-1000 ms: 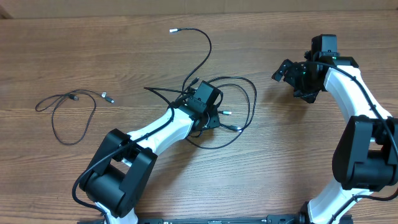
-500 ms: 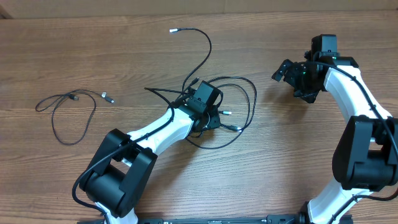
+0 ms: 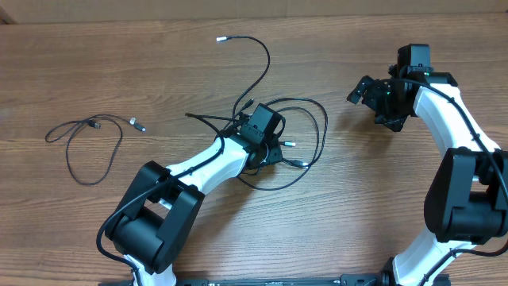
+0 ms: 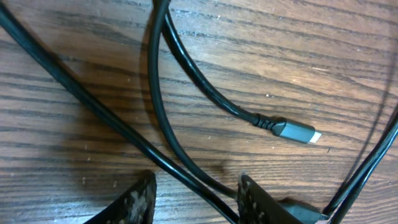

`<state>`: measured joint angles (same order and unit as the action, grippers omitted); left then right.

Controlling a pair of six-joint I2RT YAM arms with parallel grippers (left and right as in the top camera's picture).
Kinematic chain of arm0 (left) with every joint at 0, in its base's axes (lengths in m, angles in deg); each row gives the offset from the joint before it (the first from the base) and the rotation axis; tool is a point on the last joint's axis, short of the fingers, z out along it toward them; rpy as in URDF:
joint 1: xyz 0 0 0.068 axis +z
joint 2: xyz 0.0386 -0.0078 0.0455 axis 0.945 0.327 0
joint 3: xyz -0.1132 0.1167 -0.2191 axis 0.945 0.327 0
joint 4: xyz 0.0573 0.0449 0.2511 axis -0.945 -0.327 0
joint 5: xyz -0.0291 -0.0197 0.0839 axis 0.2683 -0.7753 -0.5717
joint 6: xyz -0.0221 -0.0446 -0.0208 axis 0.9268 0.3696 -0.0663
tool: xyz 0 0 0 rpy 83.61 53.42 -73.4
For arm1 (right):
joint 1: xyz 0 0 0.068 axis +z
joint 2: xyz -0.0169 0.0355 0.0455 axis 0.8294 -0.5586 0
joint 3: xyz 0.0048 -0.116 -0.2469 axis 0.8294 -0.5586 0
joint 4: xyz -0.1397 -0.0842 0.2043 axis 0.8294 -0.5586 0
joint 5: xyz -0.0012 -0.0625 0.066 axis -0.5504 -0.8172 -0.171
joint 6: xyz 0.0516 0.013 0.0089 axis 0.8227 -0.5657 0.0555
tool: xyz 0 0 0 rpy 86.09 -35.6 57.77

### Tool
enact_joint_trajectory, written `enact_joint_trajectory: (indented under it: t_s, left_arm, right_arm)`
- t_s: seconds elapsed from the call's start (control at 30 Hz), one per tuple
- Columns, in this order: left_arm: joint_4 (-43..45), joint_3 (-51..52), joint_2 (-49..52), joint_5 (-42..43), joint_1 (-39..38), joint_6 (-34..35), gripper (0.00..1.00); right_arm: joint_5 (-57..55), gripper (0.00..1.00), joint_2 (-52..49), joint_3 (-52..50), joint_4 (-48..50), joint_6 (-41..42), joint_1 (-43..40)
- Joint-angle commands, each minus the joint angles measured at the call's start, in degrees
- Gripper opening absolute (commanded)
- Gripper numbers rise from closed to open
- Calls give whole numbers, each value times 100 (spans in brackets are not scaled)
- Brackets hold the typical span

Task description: Untangle cables

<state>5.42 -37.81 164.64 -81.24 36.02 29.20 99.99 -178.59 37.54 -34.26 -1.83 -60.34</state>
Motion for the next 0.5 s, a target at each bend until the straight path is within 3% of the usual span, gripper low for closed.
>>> enact_joint_trajectory:
  t_s: [0.0,0.47]
  left_arm:
    - [17,37,192,37,-39,107,42]
    - [20,37,192,31,-39,103,41]
  right_arm:
    - [-31,100,142,92,13,2,4]
    - [-31,100,142,92,13,2,4]
